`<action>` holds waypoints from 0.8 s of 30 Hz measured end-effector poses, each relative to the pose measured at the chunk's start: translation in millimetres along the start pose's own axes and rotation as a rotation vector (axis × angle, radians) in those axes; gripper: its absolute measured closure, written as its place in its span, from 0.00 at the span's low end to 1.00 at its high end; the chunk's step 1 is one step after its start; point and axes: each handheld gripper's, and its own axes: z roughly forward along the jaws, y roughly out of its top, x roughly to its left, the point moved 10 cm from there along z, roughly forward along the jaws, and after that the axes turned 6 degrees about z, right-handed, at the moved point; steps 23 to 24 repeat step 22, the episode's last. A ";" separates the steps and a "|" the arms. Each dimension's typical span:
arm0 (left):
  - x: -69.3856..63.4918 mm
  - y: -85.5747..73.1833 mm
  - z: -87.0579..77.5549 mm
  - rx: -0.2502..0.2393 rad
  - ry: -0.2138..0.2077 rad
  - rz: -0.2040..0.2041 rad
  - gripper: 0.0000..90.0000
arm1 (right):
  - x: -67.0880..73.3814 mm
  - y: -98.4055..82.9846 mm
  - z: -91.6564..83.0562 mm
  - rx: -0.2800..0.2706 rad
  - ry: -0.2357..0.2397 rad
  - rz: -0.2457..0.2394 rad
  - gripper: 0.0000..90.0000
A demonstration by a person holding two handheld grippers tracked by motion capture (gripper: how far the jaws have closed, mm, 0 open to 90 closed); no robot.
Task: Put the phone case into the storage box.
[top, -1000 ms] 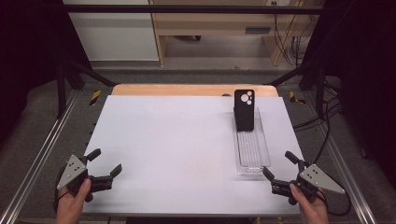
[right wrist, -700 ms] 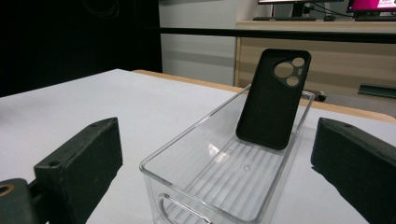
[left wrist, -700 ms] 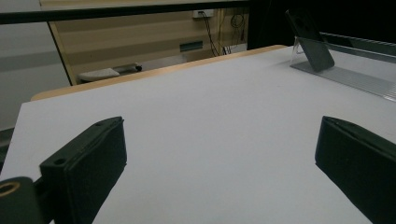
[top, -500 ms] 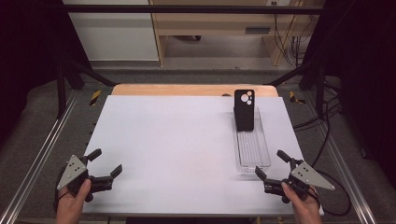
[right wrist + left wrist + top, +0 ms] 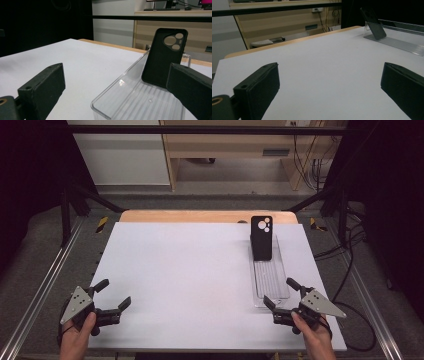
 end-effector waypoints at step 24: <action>-3.8 1.3 1.7 -0.005 -0.018 0.019 0.02 | -0.6 -14.0 17.2 0.062 -0.005 0.043 0.03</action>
